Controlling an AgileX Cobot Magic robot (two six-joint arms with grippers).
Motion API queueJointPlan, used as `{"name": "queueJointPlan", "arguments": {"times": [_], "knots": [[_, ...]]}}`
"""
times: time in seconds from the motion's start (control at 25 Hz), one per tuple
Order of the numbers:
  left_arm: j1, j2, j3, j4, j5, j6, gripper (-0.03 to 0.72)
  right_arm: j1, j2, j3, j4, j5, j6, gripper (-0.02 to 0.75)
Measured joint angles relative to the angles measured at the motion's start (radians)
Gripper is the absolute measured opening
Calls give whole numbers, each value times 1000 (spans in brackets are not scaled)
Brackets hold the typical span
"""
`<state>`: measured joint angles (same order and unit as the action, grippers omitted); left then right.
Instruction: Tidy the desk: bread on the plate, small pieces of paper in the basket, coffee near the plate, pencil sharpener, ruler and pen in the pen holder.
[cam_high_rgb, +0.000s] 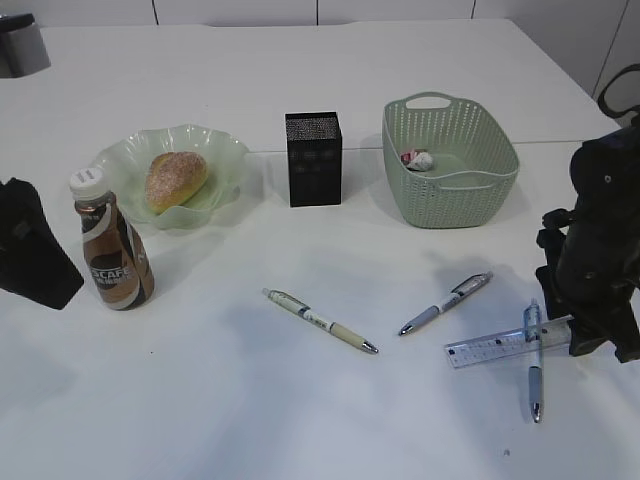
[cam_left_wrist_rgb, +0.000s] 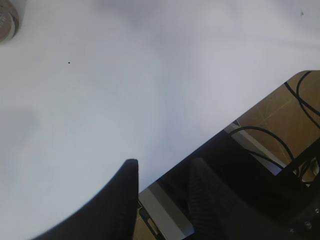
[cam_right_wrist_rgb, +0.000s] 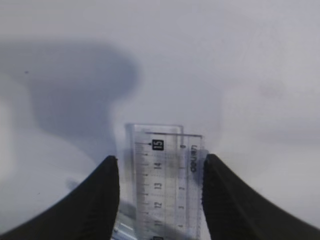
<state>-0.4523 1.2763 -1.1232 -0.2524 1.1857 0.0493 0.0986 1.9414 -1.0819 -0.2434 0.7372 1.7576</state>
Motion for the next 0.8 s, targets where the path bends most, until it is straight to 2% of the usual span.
{"name": "queueJointPlan", "arguments": {"times": [0.4, 0.72, 0.8], "knots": [[0, 0, 0, 0, 0, 0, 240, 0, 9, 0, 4, 2, 0, 303], [0, 0, 0, 0, 0, 0, 241, 0, 9, -2, 3, 17, 0, 289], [0, 0, 0, 0, 0, 0, 241, 0, 9, -6, 3, 66, 0, 288]]}}
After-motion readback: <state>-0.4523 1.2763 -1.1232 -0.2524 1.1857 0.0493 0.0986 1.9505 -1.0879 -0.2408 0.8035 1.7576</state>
